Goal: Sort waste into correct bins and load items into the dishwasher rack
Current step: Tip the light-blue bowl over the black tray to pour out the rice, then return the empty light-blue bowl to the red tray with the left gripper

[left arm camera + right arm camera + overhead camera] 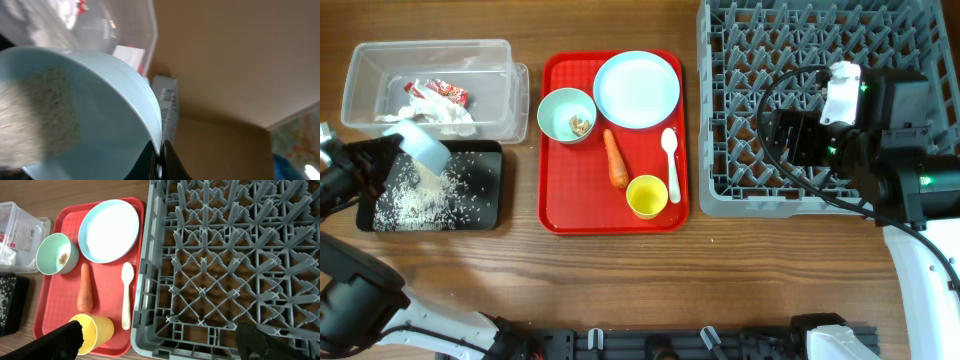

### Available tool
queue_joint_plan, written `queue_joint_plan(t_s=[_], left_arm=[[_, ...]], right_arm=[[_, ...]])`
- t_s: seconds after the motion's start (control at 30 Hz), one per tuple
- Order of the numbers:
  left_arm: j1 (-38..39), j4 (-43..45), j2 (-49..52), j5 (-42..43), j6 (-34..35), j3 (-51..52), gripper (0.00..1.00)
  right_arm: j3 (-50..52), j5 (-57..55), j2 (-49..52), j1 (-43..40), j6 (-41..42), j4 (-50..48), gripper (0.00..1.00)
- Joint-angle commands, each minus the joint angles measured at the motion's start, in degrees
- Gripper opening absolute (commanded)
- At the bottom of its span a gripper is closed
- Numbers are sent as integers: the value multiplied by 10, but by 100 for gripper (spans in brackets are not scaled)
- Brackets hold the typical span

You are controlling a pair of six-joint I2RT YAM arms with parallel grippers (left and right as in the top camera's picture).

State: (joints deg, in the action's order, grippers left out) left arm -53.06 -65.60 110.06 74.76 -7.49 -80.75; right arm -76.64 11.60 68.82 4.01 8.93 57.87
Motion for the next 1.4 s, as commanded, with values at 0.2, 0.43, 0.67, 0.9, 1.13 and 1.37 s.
queue_joint_plan(t_s=[0.2,0.43,0.67,0.9,1.13,1.37], left_arm=[[-17,-72,5,110,-7,-9,4],[-38,-87,5,114,-7,-9,4],[-38,-93,4,113,-8,-9,4],[2,-287,-57,108,-290,-9,4],[223,-262,-145,41,-345,-9,4],[470,-52,-145,-177,-24,-9,4]], right_arm=[[-6,4,4,-1,0,1,100],[-6,4,4,-1,0,2,100],[-6,4,4,-1,0,3,100],[-6,4,4,-1,1,-1,100],[-6,5,4,-1,2,-2,100],[-6,5,4,-1,2,0,100]])
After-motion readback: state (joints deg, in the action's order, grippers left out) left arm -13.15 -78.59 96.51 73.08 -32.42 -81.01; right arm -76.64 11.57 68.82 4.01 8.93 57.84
